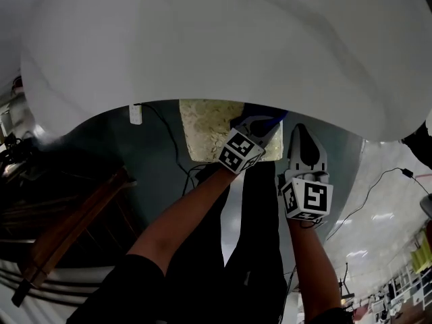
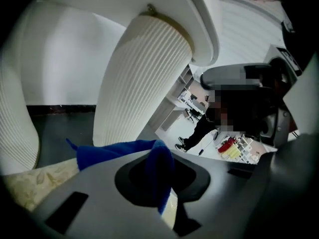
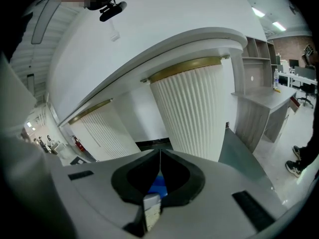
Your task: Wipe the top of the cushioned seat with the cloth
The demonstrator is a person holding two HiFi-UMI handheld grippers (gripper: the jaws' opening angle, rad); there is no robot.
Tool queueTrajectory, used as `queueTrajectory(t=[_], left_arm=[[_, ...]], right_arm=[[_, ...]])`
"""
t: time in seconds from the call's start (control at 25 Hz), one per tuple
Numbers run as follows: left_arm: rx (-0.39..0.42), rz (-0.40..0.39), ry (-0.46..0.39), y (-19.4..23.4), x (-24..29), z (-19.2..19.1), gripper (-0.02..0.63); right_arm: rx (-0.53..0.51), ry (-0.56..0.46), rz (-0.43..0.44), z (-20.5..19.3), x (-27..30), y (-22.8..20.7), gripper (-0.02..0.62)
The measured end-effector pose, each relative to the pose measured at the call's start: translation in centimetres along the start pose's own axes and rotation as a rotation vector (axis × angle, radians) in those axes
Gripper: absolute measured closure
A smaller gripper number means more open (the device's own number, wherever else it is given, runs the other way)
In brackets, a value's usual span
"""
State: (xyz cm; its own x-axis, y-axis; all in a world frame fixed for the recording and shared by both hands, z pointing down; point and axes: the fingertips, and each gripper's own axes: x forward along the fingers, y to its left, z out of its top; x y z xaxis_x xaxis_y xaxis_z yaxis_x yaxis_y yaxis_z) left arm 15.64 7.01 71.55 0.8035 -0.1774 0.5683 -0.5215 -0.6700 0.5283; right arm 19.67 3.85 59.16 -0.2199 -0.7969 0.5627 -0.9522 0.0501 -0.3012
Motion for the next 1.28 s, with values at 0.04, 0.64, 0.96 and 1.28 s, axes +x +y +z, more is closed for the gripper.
queueTrajectory(t=[0.04, 0.64, 0.96, 1.28], left_arm=[[0.016, 0.015, -0.026, 0.0, -1.0, 0.4, 0.569], [-0.137, 0.338, -0.131, 3.0, -20.3, -5.4, 0.569], [-0.229, 0.5, -0.189, 4.8, -28.8, -9.0, 0.569], [-0.332, 0.663, -0.201, 8.5, -33.4, -13.3, 0.569]], right_arm=[[-0.009, -0.001, 0.01, 0.3, 0.1, 0.5, 0.557], [-0.122, 0.046, 0.216, 2.5, 0.9, 14.7, 0.557], [-0.184, 0.082, 0.324, 1.5, 1.4, 21.1, 0.557], [-0.224, 0.126, 0.364, -0.7, 1.8, 24.7, 0.557]])
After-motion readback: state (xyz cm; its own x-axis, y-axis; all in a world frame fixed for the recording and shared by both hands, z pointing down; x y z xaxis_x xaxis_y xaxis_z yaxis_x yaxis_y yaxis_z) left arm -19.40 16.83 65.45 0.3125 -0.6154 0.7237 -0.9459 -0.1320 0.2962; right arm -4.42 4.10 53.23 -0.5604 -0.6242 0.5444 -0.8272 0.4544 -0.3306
